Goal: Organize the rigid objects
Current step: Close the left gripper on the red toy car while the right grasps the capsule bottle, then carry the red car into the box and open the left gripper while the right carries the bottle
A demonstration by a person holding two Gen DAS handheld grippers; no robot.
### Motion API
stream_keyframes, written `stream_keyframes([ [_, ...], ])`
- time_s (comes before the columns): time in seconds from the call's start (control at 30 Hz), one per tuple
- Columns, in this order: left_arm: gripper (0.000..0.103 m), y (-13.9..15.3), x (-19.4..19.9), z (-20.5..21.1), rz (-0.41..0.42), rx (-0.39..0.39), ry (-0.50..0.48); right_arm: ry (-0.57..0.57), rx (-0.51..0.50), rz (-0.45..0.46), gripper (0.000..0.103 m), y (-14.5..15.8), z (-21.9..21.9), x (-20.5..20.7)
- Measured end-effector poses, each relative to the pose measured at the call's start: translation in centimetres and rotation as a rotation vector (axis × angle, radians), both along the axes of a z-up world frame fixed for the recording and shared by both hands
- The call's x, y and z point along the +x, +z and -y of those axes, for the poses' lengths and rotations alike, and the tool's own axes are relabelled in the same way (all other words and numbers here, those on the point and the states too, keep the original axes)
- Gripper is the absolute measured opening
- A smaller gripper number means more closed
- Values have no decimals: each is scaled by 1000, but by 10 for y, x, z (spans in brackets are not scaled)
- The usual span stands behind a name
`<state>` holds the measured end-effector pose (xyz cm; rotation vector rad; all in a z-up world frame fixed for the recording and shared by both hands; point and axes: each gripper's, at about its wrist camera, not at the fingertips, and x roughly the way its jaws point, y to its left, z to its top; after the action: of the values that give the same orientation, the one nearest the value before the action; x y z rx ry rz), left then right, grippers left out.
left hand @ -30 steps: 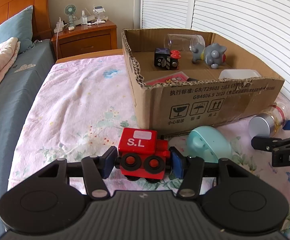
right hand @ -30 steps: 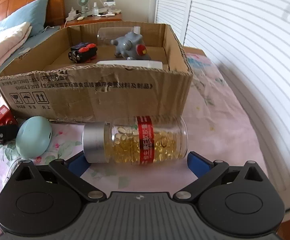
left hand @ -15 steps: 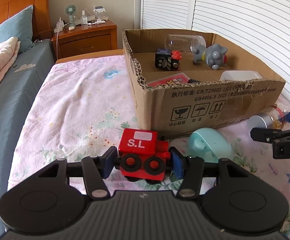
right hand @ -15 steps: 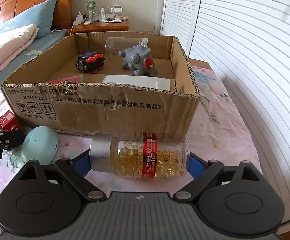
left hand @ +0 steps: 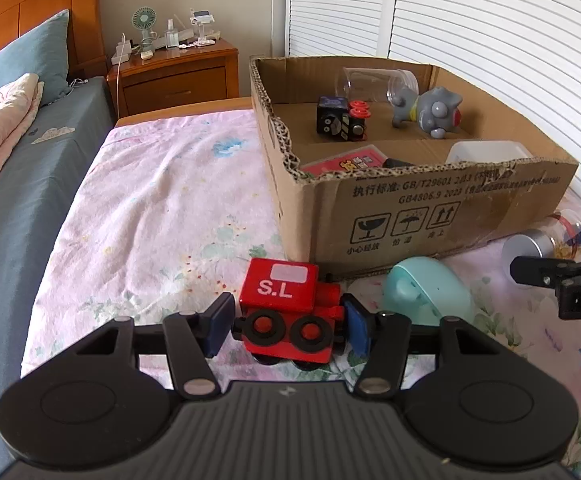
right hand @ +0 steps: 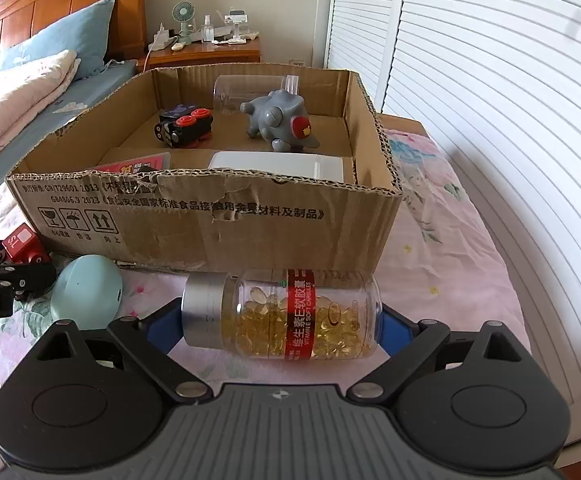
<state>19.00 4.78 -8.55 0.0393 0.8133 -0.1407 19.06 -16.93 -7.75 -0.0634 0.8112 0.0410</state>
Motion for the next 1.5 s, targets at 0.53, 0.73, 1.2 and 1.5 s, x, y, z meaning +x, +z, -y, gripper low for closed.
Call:
stream_keyframes([
  [0.53,54,6,3,-1,-45,40,-85,2,-5,-31,96,2,-1,1],
  [0.73,54,11,-3,-2,-69,42,-107,17,26,-37,96,8,0,-6],
  [1.2,53,41,-24,-3,-67,45,-154,64,33,-21,96,26,8,-23],
  [1.5,54,87,-23,6,25,58,-200,171,52,-3,96,51,9,-31],
])
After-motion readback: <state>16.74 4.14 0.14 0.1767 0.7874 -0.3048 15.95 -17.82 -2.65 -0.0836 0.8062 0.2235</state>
